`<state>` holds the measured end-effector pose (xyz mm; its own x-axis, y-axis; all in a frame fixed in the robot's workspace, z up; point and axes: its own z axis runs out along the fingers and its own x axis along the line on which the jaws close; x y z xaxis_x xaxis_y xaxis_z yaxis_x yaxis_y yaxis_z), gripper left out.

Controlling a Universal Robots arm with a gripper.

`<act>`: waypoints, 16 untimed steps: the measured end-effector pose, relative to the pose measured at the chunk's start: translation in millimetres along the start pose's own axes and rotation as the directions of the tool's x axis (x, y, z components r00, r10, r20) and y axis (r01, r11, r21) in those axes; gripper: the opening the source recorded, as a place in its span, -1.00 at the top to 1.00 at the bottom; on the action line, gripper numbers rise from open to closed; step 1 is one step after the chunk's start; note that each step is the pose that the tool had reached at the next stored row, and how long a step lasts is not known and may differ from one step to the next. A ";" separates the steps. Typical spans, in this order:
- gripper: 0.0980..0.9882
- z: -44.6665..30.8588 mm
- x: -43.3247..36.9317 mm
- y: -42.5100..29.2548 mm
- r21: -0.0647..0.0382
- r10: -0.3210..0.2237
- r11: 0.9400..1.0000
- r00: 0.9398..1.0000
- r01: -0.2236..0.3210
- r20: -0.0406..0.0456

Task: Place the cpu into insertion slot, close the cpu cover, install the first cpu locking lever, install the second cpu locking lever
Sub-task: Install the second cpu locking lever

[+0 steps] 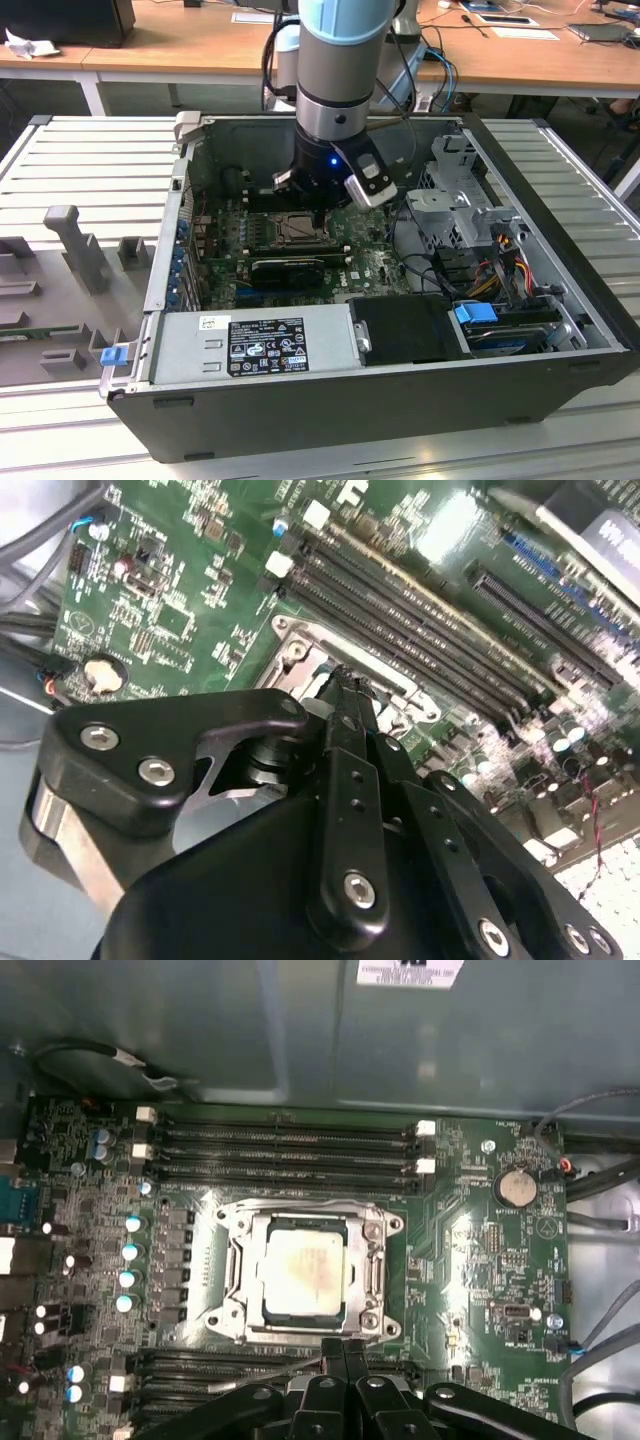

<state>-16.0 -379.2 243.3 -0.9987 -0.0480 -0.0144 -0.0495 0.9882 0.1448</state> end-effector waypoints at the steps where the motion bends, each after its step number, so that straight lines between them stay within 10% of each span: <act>1: 0.98 0.8 0.1 -2.0 0.000 0.000 1.000 1.000 0.000 0.000; 16: 0.98 0.0 8.8 -11.7 0.000 -0.001 1.000 1.000 0.001 0.000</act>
<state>-24.2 -391.2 241.5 -0.9987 -0.0495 -0.0144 -0.0510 0.9882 0.1448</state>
